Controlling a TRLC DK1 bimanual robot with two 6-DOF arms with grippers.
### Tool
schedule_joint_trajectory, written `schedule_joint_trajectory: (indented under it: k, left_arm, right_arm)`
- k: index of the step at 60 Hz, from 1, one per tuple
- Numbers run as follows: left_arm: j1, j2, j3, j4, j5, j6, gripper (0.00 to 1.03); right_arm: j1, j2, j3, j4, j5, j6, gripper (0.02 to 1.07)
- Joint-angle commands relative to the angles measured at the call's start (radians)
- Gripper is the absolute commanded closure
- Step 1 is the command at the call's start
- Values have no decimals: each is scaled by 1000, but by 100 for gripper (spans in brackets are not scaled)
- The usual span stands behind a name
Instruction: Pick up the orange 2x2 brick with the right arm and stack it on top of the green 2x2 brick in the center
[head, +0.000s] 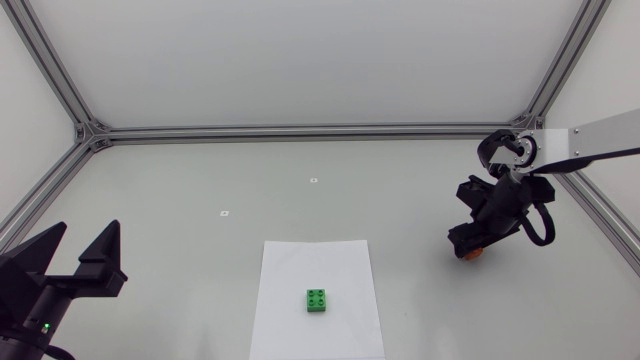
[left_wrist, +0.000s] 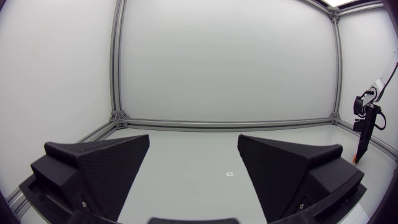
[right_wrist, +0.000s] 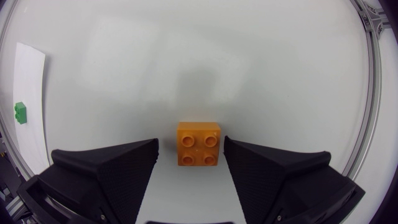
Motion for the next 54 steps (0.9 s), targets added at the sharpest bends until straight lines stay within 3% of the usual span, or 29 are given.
schedule_joint_trajectory:
  k: [1, 13, 19, 54]
  left_arm:
    - [5, -8, -41, -15, 4, 13, 4]
    - [5, -8, -41, -15, 4, 13, 4]
    - [5, -8, -41, -13, 4, 13, 4]
    - [5, -8, -41, -15, 4, 13, 4]
  right_arm:
    - [7, 10, -24, 5, 7, 11, 39]
    - [3, 8, -18, 2, 7, 11, 39]
    - [3, 10, -21, 5, 8, 8, 45]
    - [4, 21, -22, 17, 13, 7, 55]
